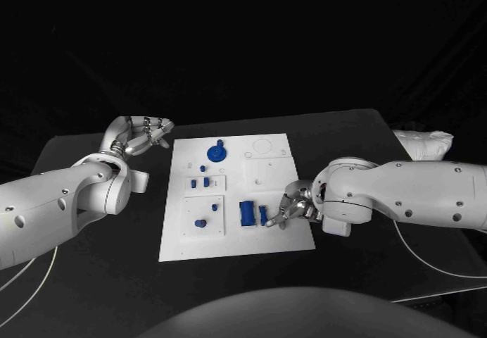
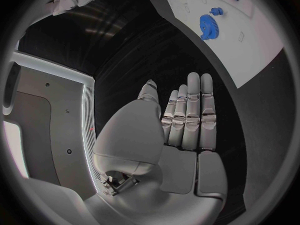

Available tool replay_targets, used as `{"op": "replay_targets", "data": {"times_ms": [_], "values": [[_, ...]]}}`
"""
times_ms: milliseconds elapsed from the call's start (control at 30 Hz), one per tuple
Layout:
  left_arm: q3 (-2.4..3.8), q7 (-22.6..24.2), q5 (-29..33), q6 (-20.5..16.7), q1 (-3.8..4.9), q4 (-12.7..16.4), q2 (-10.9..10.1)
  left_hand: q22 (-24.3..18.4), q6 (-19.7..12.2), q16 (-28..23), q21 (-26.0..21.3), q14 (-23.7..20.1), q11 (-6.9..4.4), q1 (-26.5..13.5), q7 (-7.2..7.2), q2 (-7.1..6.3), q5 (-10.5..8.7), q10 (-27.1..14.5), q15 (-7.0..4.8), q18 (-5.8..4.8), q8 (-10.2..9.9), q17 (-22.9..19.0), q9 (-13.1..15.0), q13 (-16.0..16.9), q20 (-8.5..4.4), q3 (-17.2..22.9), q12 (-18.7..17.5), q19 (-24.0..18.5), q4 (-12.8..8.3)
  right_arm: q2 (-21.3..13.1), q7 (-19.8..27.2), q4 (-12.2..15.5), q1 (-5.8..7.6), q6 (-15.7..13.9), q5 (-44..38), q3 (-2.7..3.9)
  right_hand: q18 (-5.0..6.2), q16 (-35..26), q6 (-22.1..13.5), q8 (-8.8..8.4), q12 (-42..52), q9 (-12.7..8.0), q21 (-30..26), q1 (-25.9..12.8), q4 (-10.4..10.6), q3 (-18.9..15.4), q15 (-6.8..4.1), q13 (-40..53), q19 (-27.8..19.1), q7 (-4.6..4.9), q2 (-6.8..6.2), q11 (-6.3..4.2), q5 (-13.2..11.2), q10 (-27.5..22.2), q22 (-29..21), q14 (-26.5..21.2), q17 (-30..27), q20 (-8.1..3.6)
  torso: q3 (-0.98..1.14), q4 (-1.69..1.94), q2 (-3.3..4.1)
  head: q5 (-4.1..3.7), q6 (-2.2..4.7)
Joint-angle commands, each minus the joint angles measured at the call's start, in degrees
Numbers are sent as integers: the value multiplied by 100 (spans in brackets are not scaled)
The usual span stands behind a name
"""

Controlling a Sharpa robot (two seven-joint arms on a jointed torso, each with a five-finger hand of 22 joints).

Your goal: Assemble the parts on the task board

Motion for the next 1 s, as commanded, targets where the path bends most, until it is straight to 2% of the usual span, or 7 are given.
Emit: {"op": "replay_targets", "data": {"times_ms": [33, 267, 400, 1000], "values": [[4, 26, -28, 73, 3, 8, 7, -9, -2, -40, -20, 3, 13, 2, -16, 54, 20, -27, 35, 68, 21, -5, 8, 9, 9, -34, 12, 39, -2, 41, -282, -33, -14, 296, -160, -2, -38, 23, -47, 26, 16, 13, 25, 15, 11, -44, -45, 1501, 600, -11, 64, -24, -28, 599, 1505, 597, 1508, -30, -2, -1, -1, 14, 1], [4, 27, -43, 57, 3, 22, -14, -9, -2, -40, -20, 3, 13, 2, -16, 54, 20, -27, 35, 68, 21, -5, 8, 9, 9, -34, 12, 39, -2, 84, -259, -55, -21, 284, -203, -2, -38, 23, -53, 25, 16, 18, 25, 20, 15, -49, -45, 1501, 600, -10, 70, -24, -28, 599, 1505, 597, 1508, -31, -3, 10, 1, 12, 1], [4, 28, -47, 51, 3, 25, -20, -9, -2, -40, -20, 3, 13, 2, -16, 54, 20, -27, 35, 68, 21, -5, 8, 9, 9, -34, 12, 39, -2, 106, -231, -78, -22, 239, -192, -2, -38, 23, -58, 24, 16, 22, 25, 20, 21, -55, -46, 1501, 600, -9, 74, -24, -28, 599, 1505, 597, 1508, -32, -2, -3, 0, 25, 1], [4, 27, -50, 46, 3, 24, -15, -9, -2, -40, -20, 3, 13, 2, -16, 54, 20, -27, 35, 68, 21, -5, 8, 9, 9, -34, 12, 39, -2, 206, -173, -241, -23, 123, -159, -1, -38, 23, -70, 25, 16, 52, 25, 65, 31, -74, -48, 1501, 600, -14, 112, -26, -26, 599, 1505, 597, 1508, -36, -1, -3, -1, 20, 1]]}}
